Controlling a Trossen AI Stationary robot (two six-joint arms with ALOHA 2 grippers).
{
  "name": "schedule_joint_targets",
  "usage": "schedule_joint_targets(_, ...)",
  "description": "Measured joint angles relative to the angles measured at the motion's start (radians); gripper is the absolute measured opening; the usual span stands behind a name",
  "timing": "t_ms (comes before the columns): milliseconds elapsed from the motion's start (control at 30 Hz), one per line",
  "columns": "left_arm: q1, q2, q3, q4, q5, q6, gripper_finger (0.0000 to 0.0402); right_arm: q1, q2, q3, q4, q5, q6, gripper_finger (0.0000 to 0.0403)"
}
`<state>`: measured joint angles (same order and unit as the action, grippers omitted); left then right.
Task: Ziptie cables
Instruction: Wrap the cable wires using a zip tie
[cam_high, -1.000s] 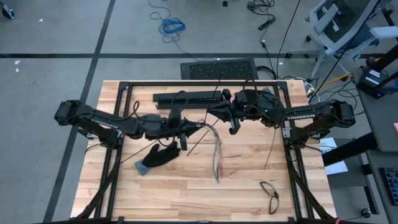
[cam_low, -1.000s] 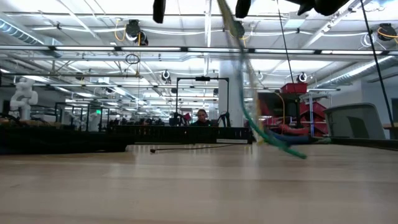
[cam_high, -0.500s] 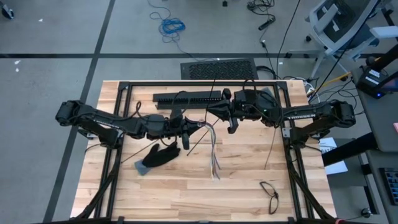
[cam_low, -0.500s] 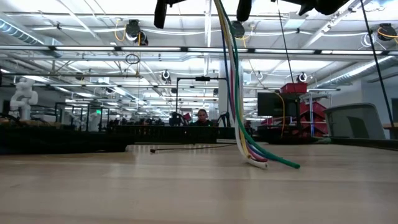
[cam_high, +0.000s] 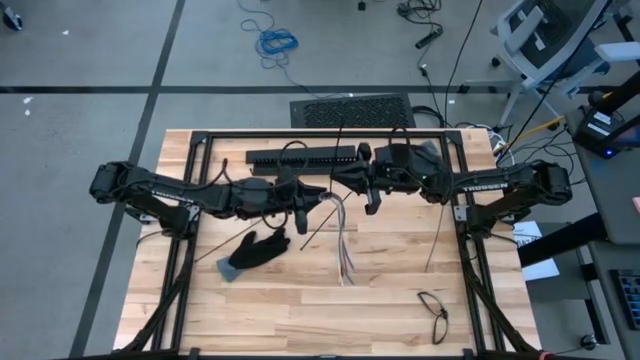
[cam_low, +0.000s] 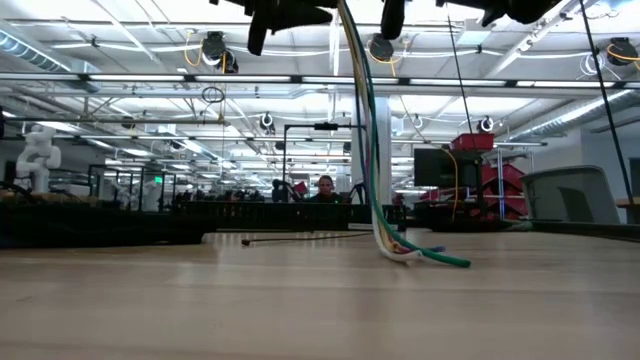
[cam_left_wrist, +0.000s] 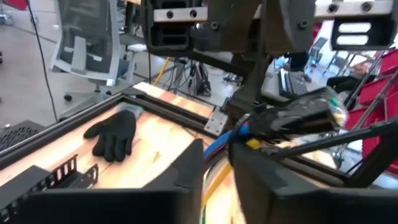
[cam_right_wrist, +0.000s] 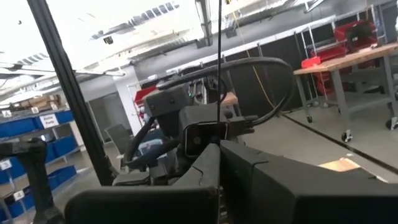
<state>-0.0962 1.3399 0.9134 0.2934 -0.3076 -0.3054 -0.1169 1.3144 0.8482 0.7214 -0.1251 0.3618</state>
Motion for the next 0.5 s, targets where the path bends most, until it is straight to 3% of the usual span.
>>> schedule_joint_targets(233, 0.005, -0.001, 0.001, -0.068, -0.002, 0.025, 0.0193, 0.000, 0.000, 0.000, -0.054, -0.005, -0.004, 0.0000)
schedule_joint_targets(500, 0.013, -0.001, 0.001, -0.114, -0.011, 0.023, 0.0256, 0.001, 0.000, 0.000, -0.090, -0.005, -0.009, 0.0000)
